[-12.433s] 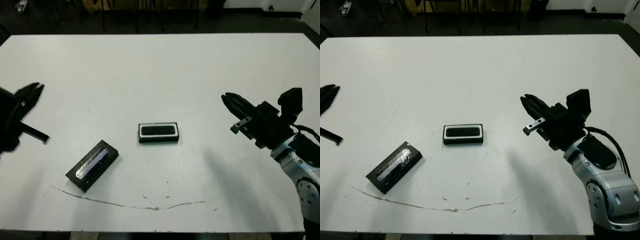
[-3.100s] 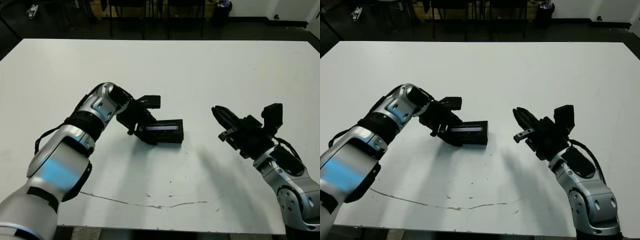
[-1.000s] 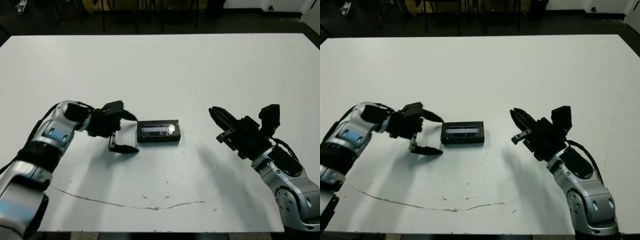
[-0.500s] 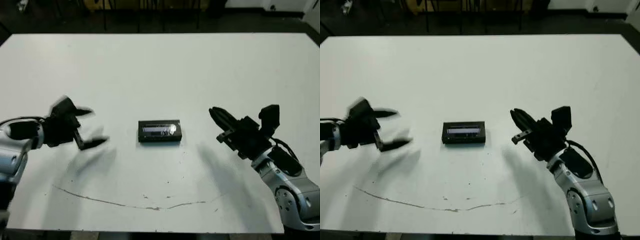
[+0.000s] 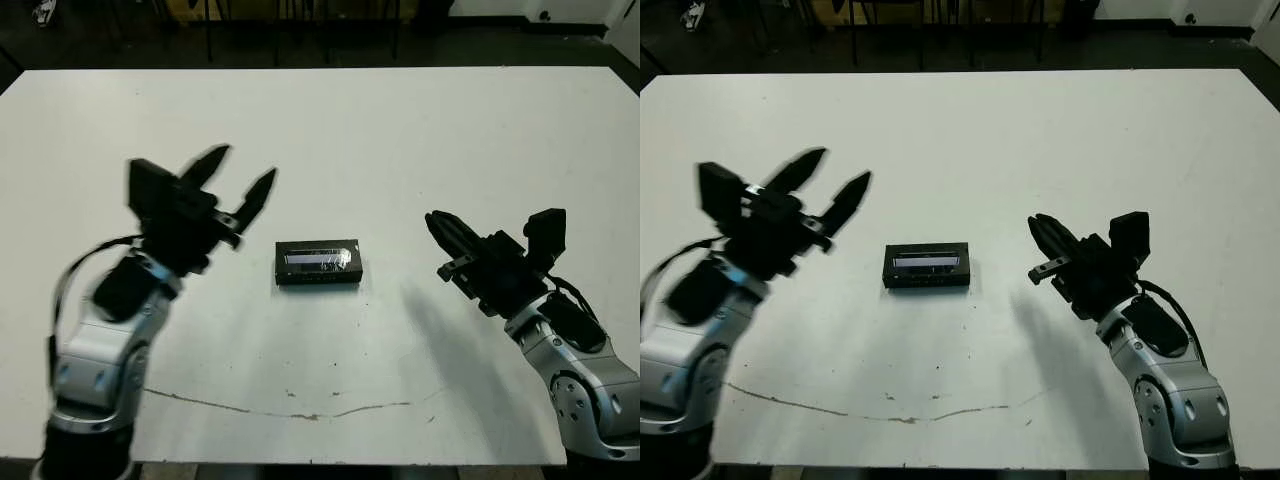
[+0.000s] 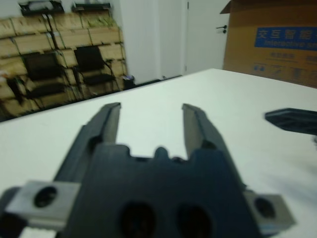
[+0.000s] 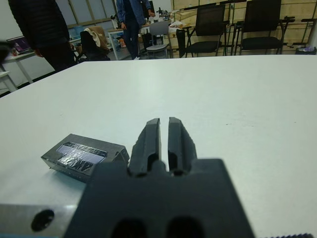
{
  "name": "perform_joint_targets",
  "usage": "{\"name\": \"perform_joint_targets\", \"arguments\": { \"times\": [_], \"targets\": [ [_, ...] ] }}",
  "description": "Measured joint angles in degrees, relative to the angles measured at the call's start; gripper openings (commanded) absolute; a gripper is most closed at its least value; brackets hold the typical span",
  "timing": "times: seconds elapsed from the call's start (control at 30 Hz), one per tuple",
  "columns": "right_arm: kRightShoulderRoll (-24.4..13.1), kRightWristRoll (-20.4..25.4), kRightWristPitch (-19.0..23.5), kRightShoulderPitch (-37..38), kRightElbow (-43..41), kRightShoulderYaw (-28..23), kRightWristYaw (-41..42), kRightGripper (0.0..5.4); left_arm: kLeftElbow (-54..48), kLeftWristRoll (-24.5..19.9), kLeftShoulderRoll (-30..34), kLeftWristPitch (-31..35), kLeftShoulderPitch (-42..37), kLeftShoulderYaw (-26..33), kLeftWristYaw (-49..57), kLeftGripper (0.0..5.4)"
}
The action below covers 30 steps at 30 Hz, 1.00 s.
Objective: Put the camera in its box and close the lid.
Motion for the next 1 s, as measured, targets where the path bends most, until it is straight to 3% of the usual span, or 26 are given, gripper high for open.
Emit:
{"name": "perform_joint_targets", "arguments": {
  "times": [0.17,0.33,0.6,1.0],
  "targets": [
    [0.05,0.10,0.02,-0.11,-0.05,-0.34,-0.32,0.00,4.95,2.76,-0.91,7.96,-3.47,-5.56,2.44,0.96],
    [0.35,0.73,0.59,-0.13,-0.23,-0.74,-1.22,0.00,11.03,5.07,-1.60,11.04,-4.79,-9.50,3.22,0.01],
    [0.50,0.73,0.59,-0.21,-0.37,-0.65,-1.25,0.00,16.23,7.47,-2.82,10.33,-4.21,-13.25,3.51,0.01],
    [0.50,0.57,0.96,-0.32,-1.26,-0.32,-1.43,0.00,17.22,8.00,-2.59,7.79,-1.91,-12.48,2.30,0.01]
  ]
}}
